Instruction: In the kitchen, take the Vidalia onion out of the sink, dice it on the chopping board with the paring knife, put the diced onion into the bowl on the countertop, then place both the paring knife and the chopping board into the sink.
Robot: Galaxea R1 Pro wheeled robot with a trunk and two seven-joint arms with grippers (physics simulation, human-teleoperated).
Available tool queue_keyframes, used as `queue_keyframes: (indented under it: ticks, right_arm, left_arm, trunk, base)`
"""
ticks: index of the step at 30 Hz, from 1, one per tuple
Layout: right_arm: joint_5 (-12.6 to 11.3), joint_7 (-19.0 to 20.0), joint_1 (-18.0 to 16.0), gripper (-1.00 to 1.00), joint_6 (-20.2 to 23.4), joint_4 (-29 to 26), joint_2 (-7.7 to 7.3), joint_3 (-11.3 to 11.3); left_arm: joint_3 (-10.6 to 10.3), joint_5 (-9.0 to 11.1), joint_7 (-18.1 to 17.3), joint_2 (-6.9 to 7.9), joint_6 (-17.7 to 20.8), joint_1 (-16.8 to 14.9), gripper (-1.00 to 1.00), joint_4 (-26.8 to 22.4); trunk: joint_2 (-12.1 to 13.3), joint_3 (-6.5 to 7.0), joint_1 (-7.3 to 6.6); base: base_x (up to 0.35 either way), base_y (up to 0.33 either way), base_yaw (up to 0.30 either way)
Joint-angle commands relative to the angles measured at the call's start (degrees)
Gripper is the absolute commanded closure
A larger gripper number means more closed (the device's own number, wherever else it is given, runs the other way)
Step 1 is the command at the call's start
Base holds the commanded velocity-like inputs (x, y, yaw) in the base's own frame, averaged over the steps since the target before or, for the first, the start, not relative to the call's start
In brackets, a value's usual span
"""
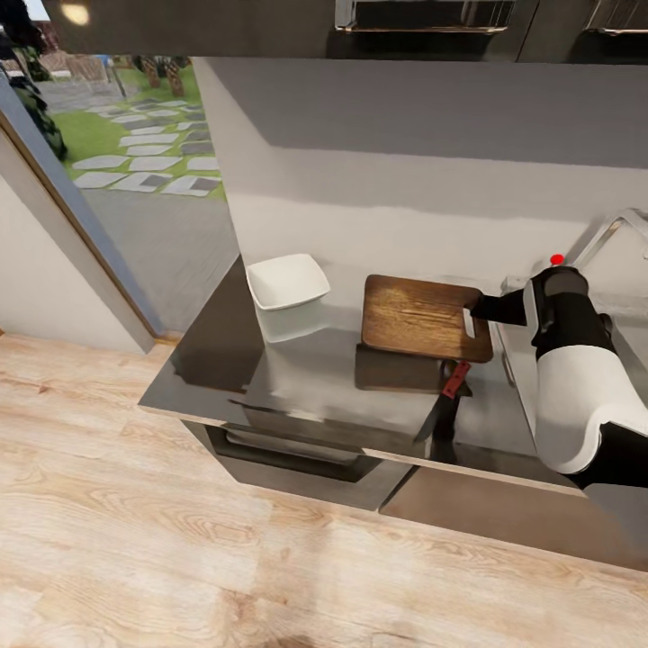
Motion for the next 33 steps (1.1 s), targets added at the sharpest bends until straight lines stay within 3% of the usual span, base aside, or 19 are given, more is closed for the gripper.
queue_keyframes:
  ticks: [1, 8, 21, 28, 33]
  right_arm:
    - [0.6, 0.5, -0.1, 1.0, 0.1, 0.0, 0.04, -0.2]
    - [0.6, 0.5, -0.1, 1.0, 0.1, 0.2, 0.06, -0.2]
    - [0.6, 0.4, 0.0, 1.0, 0.1, 1.5, -0.44, -0.3]
    - [0.6, 0.4, -0.1, 1.0, 0.0, 3.9, -3.42, -0.3]
    - [0.6, 0.5, -0.1, 1.0, 0.0, 4.9, -5.58, -0.3]
  left_arm:
    - [-0.5, 0.5, 0.0, 0.03, -0.2, 0.0, -1.0, 0.0]
    - [-0.5, 0.5, 0.0, 0.07, -0.2, 0.0, -1.0, 0.0]
    - [-0.5, 0.4, 0.0, 0.07, -0.2, 0.0, -1.0, 0.0]
    - [-0.8, 0.4, 0.0, 0.07, -0.2, 0.0, -1.0, 0.0]
    - [-3.8, 0.4, 0.1, -0.01, -0.2, 0.0, -1.0, 0.0]
  trunk:
    - [-0.1, -0.08, 0.03]
    - [-0.1, -0.08, 0.03]
    - [-0.1, -0.08, 0.03]
    - [-0.1, -0.08, 0.03]
    - [-0.1, -0.08, 0.03]
  base:
    - [0.0, 0.0, 0.0]
    - [0.039, 0.025, 0.0]
    - [0.218, 0.146, 0.0]
    - [0.025, 0.011, 0.0]
    - [0.002, -0.045, 0.0]
